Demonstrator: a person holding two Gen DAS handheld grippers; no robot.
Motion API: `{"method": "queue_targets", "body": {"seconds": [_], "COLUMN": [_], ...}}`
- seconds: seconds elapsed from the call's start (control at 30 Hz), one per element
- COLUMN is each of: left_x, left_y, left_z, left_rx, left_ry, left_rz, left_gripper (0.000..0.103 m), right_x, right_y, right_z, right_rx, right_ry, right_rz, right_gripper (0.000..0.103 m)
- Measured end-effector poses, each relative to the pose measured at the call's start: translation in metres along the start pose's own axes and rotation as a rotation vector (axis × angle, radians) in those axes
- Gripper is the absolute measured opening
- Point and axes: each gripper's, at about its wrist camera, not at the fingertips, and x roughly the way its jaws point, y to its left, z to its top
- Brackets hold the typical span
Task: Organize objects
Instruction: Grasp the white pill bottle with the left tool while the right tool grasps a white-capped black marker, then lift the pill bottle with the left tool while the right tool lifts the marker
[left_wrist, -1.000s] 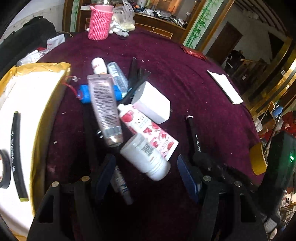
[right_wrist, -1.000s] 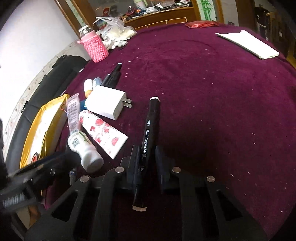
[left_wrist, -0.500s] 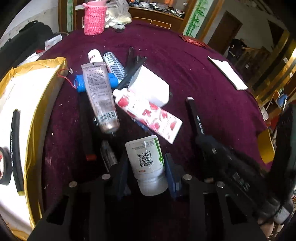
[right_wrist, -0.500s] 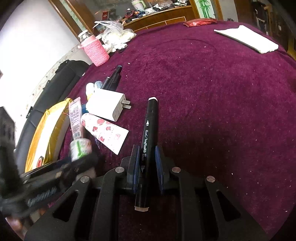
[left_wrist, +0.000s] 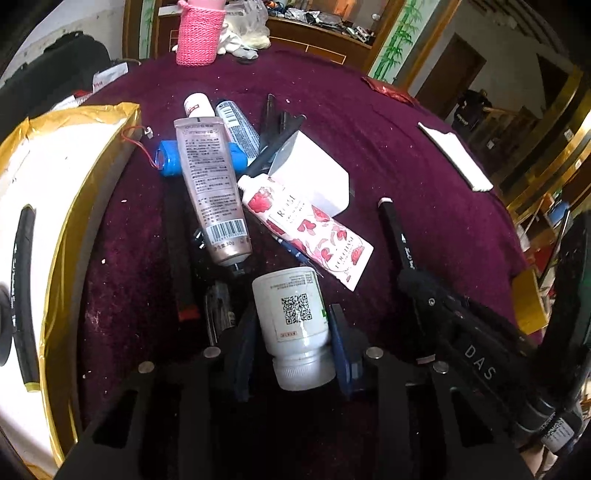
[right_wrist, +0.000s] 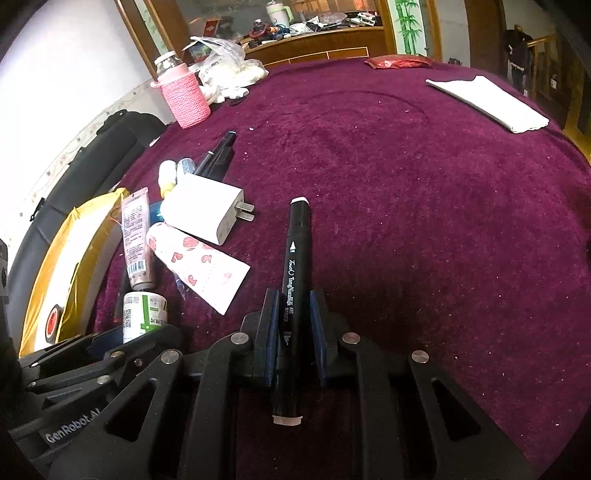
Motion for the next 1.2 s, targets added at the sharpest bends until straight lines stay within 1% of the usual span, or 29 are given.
{"method": "queue_targets", "body": {"seconds": [0.1, 0.33, 0.47, 0.67, 0.8, 0.87, 0.93, 1.0, 1.07, 1.1, 1.17, 1.2], "left_x": [0.002, 0.005, 0.006, 0.003, -0.007, -0.009, -0.008, -0.009, -0.011, -0.014, -0.020, -0.022], "left_y": [0.000, -0.008, -0.011, -0.004, 0.002, 0.002, 0.001, 0.001, 0.001, 0.001, 0.002, 0.002], "left_z": [0.001, 0.006, 0.008, 0.009, 0.004, 0.000, -0.004, -0.007, -0.009, -0.010, -0.013, -0.015], "left_rx": [0.001, 0.043, 0.067, 0.049, 0.039, 0.045, 0.061, 0.060, 0.047, 0.043, 0.033, 0.030], "left_ry": [-0.008, -0.005, 0.007, 0.031, 0.047, 0.052, 0.048, 0.041, 0.042, 0.040, 0.034, 0.032], "left_rz": [-0.003, 0.037, 0.043, 0.000, -0.045, -0.051, -0.030, -0.023, -0.030, -0.037, -0.054, -0.057], "left_gripper": [0.037, 0.035, 0.035, 0.035, 0.035, 0.035, 0.035, 0.035, 0.035, 0.035, 0.035, 0.035], "right_x": [0.001, 0.002, 0.003, 0.003, -0.002, -0.003, -0.002, 0.002, 0.004, 0.004, 0.002, -0.002], "right_y": [0.000, -0.005, -0.003, -0.003, -0.001, 0.000, 0.003, 0.007, 0.016, 0.018, 0.015, 0.011], "right_z": [0.000, 0.001, 0.002, 0.003, 0.001, -0.001, 0.000, 0.000, -0.002, -0.002, -0.002, -0.003], "right_rx": [0.002, 0.029, 0.021, 0.011, 0.006, 0.004, -0.006, -0.028, -0.085, -0.091, -0.071, -0.036], "right_ry": [0.002, 0.004, 0.006, 0.012, 0.063, 0.080, 0.077, 0.052, 0.026, 0.027, 0.032, 0.038], "right_rz": [0.009, 0.048, 0.043, 0.034, 0.035, 0.024, 0.012, -0.015, -0.059, -0.070, -0.053, -0.017], "right_gripper": [0.016, 0.016, 0.017, 0.016, 0.016, 0.016, 0.016, 0.016, 0.016, 0.016, 0.015, 0.015]}}
